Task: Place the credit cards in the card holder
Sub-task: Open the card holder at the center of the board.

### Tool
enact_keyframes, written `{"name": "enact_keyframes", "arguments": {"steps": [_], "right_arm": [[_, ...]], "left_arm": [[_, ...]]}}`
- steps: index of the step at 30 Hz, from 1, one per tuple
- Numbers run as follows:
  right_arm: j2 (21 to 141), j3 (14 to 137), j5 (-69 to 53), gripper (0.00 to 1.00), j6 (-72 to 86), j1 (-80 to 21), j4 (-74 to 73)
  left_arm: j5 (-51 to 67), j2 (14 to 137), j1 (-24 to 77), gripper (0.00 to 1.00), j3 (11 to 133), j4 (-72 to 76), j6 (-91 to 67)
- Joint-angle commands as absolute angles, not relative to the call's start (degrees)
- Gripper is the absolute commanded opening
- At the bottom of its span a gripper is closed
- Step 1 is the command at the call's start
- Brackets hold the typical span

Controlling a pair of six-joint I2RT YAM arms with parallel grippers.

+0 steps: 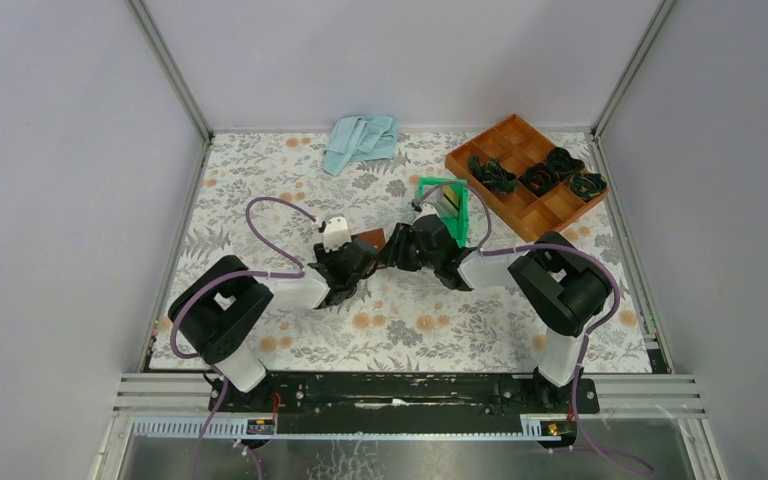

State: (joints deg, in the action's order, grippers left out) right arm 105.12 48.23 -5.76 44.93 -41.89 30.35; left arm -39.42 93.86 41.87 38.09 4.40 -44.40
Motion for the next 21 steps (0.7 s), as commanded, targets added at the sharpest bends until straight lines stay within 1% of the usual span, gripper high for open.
{"name": "enact_keyframes", "arguments": {"steps": [1,3,7,13,14,17,19,21], "right_arm": [[105.61,48.38,-7.95,0.46,45.91,-41.57,34.99],[106.16,48.19,-8.23,0.45,46.36,-41.57,36.01],[106.62,48.11,-8.81,0.41,46.73,-41.55,37.50],[106.78,48.95,-9.05,0.29,46.01,-41.53,37.20],[106.73,49.36,-8.91,0.27,45.60,-41.57,36.59],[106.47,51.77,-8.33,0.16,42.63,-41.70,32.59],[105.87,53.75,-6.75,0.11,39.67,-41.95,28.26],[105.27,55.92,-4.80,0.08,35.76,-42.30,22.85]], "left_arm": [[-38.73,94.33,41.38,0.61,36.74,6.63,-44.29],[-38.58,94.23,41.31,0.61,36.67,6.68,-44.30],[-38.26,94.14,41.31,0.61,36.45,6.93,-44.38],[-37.50,93.64,41.24,0.61,36.27,6.91,-44.80],[-37.54,93.20,41.23,0.61,36.29,6.56,-44.89],[-37.92,91.45,41.15,0.62,36.67,4.71,-45.25],[-38.18,89.96,41.07,0.63,37.17,3.16,-45.43],[-38.47,88.44,40.94,0.63,37.93,1.33,-45.53]]}}
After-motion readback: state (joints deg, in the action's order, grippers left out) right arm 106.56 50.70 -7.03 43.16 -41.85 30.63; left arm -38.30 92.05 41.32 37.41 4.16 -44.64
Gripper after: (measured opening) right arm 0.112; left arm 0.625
